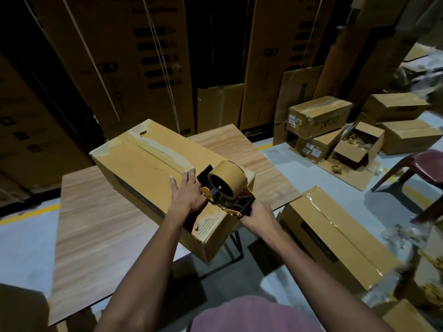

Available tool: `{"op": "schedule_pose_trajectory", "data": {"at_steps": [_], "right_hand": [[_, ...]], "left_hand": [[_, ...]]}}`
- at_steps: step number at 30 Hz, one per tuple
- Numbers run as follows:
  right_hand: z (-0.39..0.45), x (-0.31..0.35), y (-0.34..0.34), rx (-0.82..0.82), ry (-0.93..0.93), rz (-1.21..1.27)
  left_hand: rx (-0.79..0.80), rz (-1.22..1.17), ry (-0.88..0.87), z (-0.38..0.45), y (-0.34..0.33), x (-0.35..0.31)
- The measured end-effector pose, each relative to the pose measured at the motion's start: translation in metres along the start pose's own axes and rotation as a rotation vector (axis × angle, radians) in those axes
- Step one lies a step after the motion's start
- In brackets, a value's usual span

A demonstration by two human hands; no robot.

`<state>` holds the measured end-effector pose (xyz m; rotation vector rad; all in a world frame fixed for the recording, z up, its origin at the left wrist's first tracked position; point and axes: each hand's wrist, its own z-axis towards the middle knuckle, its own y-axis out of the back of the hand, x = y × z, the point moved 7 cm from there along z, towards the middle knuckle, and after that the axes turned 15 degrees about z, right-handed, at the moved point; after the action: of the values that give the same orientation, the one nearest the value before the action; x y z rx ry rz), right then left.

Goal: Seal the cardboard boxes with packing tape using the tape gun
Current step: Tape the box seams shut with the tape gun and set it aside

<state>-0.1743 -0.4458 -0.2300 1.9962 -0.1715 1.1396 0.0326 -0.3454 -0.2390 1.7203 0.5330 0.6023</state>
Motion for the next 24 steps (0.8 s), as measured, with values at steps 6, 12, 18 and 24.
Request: {"op": "schedule_pose_trajectory", "data": {"at_steps": [6, 12, 18, 24], "right_hand": [[0.001, 0.01, 0.008, 0.025, 0.053, -0.021], [-0.009, 0.006, 0.021, 0.017, 0.104, -0.085], [-0.029, -0.008, 0.024, 0.008, 0.103, -0.042], [-0.04, -0.03, 0.027, 0.027, 0.036, 0.052]], "left_hand": [[-0.006, -0.019, 0.013, 0.003, 0.0, -0.001], [-0.004, -0.001, 0.021, 0.002, -0.001, 0.001], [0.05, -0.035, 0.056, -0.008, 0.003, -0.018], [0.031, 0.051, 0.029, -0.022, -0.007, -0.04]]}}
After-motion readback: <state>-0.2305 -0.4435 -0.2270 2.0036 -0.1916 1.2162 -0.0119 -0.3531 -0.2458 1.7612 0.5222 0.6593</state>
